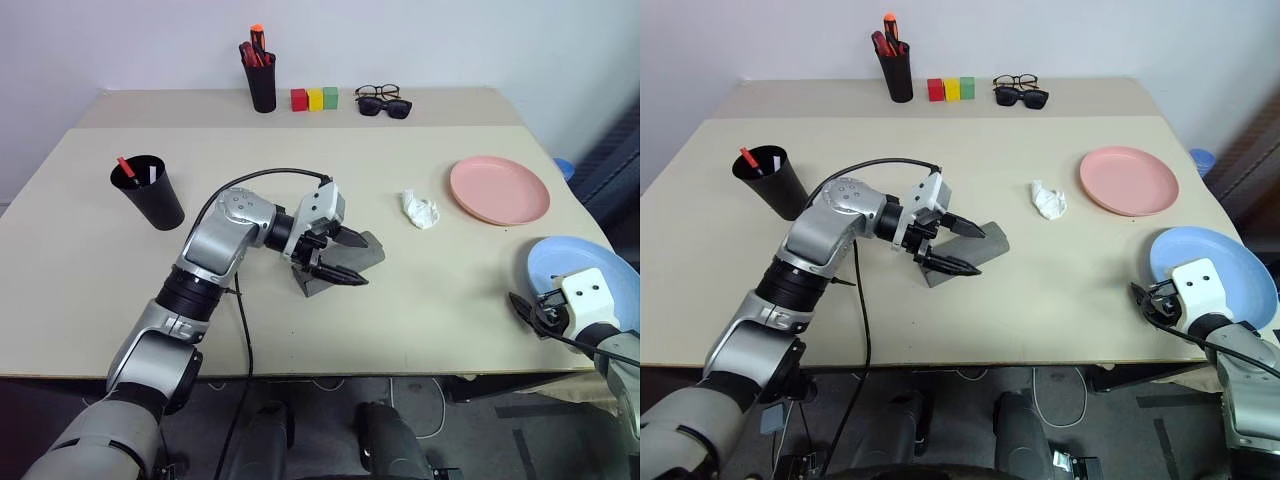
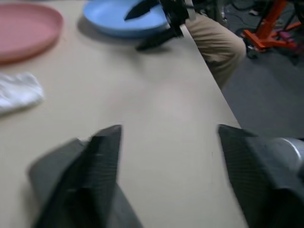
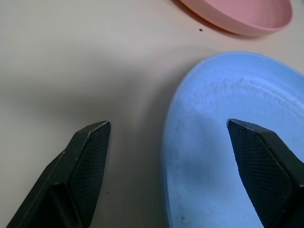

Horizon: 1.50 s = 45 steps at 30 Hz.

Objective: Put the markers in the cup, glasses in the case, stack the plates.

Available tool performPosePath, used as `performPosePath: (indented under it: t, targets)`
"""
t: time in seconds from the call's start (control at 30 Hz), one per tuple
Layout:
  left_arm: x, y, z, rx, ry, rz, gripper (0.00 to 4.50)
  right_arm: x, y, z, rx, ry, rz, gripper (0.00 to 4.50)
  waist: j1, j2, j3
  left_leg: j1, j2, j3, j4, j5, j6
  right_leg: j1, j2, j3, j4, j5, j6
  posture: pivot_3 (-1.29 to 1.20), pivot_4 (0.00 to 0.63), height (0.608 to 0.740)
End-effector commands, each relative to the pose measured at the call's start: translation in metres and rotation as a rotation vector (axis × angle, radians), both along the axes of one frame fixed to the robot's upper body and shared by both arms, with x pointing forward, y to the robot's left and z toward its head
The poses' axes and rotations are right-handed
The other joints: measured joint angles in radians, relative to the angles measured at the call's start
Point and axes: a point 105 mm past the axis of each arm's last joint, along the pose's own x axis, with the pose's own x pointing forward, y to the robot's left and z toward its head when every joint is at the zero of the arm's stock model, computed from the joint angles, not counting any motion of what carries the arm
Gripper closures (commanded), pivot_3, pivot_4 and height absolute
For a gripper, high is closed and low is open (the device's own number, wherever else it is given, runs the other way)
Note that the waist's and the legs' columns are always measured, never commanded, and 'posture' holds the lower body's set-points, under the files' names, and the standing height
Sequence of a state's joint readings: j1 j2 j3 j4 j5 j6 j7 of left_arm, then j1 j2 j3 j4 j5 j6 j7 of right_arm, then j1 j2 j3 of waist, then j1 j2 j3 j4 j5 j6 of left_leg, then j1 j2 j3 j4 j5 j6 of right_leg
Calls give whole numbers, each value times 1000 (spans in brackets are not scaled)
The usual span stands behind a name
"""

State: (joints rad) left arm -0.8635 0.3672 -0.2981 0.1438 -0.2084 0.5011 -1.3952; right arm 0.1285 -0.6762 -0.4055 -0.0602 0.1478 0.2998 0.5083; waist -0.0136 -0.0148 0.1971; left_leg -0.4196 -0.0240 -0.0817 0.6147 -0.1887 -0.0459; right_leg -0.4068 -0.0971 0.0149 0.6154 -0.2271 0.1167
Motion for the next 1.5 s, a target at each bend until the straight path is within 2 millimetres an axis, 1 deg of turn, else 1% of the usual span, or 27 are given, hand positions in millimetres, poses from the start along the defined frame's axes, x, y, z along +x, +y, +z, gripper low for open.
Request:
performPosePath:
  t: [0.03,0.1,0.13,0.17,0.23,0.27,0.37,0.5,0.57,0.67,0.77,0.83,0.9,1.0,1.1,1.17,1.23,1.33,1.5]
  targets:
    - [-5,-6,14,-20,-56,-21,53,4,4,10,-1,-31,5,512,1,0,0,0,0,0,0,0,0,0,0,0,0,0,0,0,150,740]
    - [-3,-9,14,-20,-70,-5,53,4,4,9,13,-21,4,512,1,0,0,0,0,0,0,0,0,0,0,0,0,0,0,0,150,740]
    - [-3,-9,14,-18,-70,-6,0,4,4,9,17,-19,1,1056,1,0,0,0,0,0,0,0,0,0,0,0,0,0,0,0,150,740]
    - [-3,-9,15,-17,-74,-4,0,4,4,8,28,-13,-3,1374,1,0,0,0,0,0,0,0,0,0,0,0,0,0,0,0,150,740]
    - [-1,-9,16,-18,-80,5,0,5,3,7,41,0,-10,2310,1,0,0,0,0,0,0,0,0,0,0,0,0,0,0,0,150,740]
    - [0,-10,16,-20,-83,10,0,5,3,7,42,6,-14,2891,0,0,0,0,0,0,0,0,0,0,0,0,0,0,0,0,150,740]
    - [1,-10,17,-26,-87,24,0,6,4,7,45,14,-19,4431,-1,0,0,0,0,0,0,0,0,0,0,0,0,0,0,0,150,740]
    - [4,-9,15,-22,-92,47,0,9,3,12,26,1,-28,4431,0,0,0,0,0,0,0,0,0,0,0,0,0,0,0,0,150,740]
    - [5,-8,15,-28,-91,60,0,12,4,18,-4,-23,-25,4431,0,0,0,0,0,0,0,0,0,0,0,0,0,0,0,0,150,740]
    - [7,-6,17,-43,-80,86,0,24,5,43,-69,-115,-13,4431,-2,0,0,0,0,0,0,0,0,0,0,0,0,0,0,0,150,740]
    - [9,-3,17,-52,-74,119,0,46,10,85,-157,-250,24,4431,-8,1,1,0,0,1,0,0,0,0,0,1,0,0,0,0,150,740]
    - [10,0,15,-51,-74,138,0,62,13,105,-193,-305,52,4431,-8,2,1,1,0,3,0,0,0,-1,0,2,0,1,0,0,150,740]
    - [10,2,15,-54,-69,155,0,80,18,119,-213,-335,97,4431,-7,2,1,1,0,3,0,0,0,-1,0,2,1,1,0,0,150,740]
    - [11,5,14,-62,-68,184,0,103,25,130,-233,-353,154,4431,-3,2,1,1,0,3,-1,0,0,-1,0,2,0,0,0,0,150,740]
    - [12,7,15,-86,-61,237,0,137,32,129,-243,-335,204,4431,-7,2,2,0,0,3,-1,0,0,-1,0,3,-1,1,0,0,150,740]
    - [12,9,15,-96,-57,271,0,152,35,126,-233,-318,210,4431,-10,2,2,0,0,4,-1,0,0,-1,0,3,-1,1,0,0,150,740]
    - [11,13,14,-101,-52,300,0,162,38,122,-238,-298,209,4431,-10,2,2,1,0,3,-2,0,0,-1,0,3,-1,1,0,0,150,740]
    - [8,19,13,-100,-51,346,0,171,44,117,-234,-272,214,4431,-9,2,2,1,0,3,-4,0,0,-2,0,3,-1,2,3,0,150,740]
    - [6,31,12,-91,-52,408,0,175,52,105,-214,-236,232,4431,-10,2,2,0,0,3,-3,0,0,-2,0,3,-1,3,4,0,150,740]
